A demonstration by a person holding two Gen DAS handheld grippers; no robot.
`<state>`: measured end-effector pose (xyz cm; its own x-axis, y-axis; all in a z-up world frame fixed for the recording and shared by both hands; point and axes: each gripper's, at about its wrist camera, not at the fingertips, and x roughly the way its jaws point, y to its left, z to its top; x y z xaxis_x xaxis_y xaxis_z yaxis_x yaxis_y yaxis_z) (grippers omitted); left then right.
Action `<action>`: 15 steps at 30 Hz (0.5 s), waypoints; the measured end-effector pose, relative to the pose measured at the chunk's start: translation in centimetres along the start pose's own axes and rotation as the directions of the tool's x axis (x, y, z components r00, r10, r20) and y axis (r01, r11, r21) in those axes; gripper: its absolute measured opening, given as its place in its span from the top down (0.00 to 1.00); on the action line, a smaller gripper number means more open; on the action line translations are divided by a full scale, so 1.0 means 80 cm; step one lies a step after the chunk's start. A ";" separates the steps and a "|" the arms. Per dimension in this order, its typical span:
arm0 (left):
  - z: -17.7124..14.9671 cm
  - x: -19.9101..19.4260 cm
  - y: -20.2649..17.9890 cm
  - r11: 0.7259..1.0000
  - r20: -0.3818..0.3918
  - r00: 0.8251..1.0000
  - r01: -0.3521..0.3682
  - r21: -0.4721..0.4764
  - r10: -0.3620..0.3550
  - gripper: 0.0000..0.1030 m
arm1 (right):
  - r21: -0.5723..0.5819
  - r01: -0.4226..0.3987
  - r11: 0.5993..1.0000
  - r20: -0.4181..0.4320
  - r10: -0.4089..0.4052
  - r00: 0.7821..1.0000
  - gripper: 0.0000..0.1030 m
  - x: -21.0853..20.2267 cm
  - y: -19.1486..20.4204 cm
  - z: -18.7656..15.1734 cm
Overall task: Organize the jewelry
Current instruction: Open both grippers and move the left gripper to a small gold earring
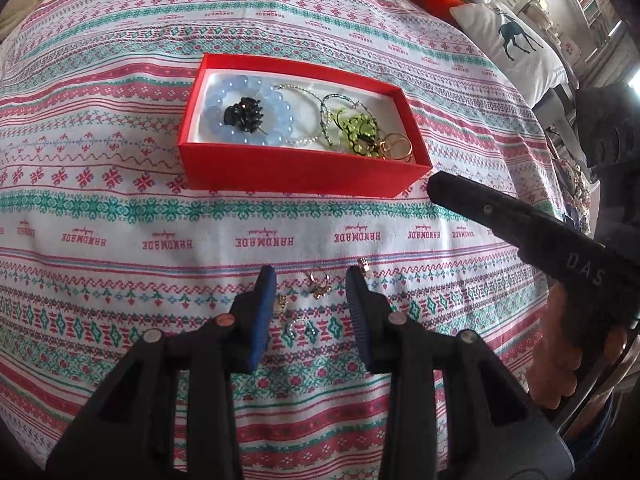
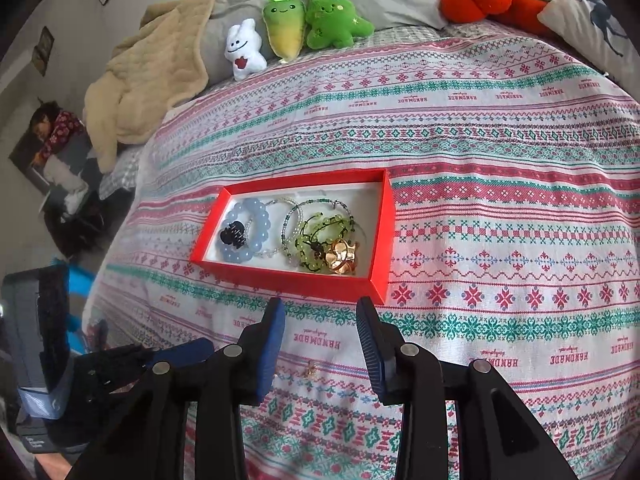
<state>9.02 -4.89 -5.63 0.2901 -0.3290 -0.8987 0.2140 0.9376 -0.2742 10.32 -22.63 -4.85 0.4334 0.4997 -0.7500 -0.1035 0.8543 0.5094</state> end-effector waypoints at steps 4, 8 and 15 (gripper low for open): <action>-0.004 0.004 -0.006 1.000 -0.008 1.000 -0.008 0.017 0.008 0.63 | 0.009 0.009 1.000 -0.004 -0.009 1.000 0.62 -0.002 -0.006 -0.001; -0.005 0.011 -0.009 0.999 -0.021 0.999 -0.034 0.025 0.035 0.63 | 0.017 0.010 1.000 -0.008 -0.010 1.000 0.62 -0.004 -0.010 -0.002; 0.003 0.026 -0.018 0.998 -0.034 0.998 -0.053 0.033 0.054 0.63 | 0.021 0.013 1.000 -0.014 -0.013 1.000 0.62 -0.005 -0.014 -0.003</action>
<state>9.56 -6.94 -7.04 0.2689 -0.2737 -0.9235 0.2291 0.9494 -0.2147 10.08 -23.78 -5.22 0.4220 0.4908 -0.7622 -0.0794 0.8575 0.5083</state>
